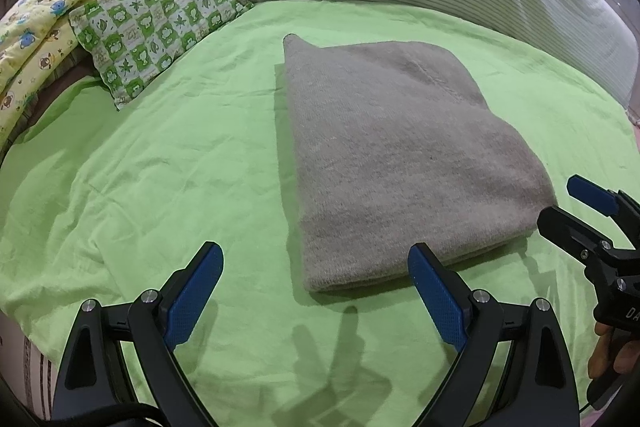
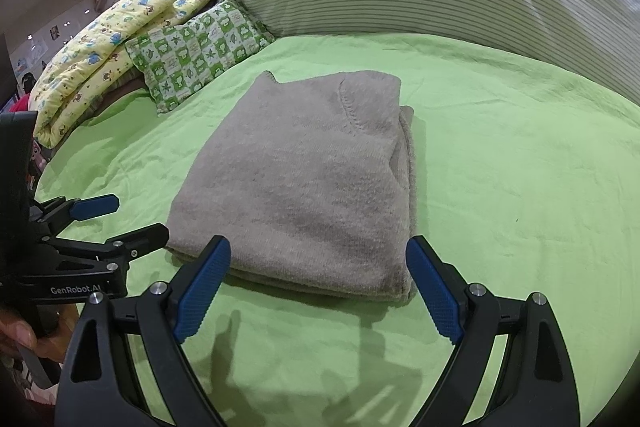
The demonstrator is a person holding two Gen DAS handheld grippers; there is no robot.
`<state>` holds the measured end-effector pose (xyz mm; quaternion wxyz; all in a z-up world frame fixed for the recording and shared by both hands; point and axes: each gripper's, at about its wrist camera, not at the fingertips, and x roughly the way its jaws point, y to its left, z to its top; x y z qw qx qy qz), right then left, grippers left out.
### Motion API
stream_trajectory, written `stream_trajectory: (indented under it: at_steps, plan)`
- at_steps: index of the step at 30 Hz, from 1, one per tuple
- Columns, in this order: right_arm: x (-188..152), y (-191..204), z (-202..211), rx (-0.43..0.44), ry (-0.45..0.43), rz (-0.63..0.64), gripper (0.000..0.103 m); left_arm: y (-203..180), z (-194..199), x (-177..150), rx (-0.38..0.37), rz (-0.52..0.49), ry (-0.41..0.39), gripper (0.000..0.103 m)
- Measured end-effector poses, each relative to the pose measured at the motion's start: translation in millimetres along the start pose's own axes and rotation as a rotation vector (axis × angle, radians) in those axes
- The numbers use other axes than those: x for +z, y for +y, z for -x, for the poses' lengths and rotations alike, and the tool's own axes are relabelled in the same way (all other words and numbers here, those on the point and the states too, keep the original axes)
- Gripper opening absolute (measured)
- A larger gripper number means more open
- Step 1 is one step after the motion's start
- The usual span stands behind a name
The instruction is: Fold small clothes
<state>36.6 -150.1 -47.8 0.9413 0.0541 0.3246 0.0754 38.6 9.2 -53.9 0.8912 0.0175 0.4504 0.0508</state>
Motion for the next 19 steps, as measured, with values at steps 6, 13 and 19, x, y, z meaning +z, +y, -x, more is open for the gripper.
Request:
stream_trajectory:
  at_steps: [6, 13, 19]
  plan:
    - [4, -5, -5, -0.013, 0.013, -0.016, 0.090, 4, -5, 7, 0.017, 0.009, 0.021, 0.094]
    - [11, -11, -9, -0.012, 0.017, -0.042, 0.090, 6, -7, 12, 0.014, 0.028, 0.031, 0.094]
    - [13, -11, -11, -0.009, 0.018, -0.047, 0.090, 7, -8, 13, 0.011, 0.031, 0.036, 0.094]
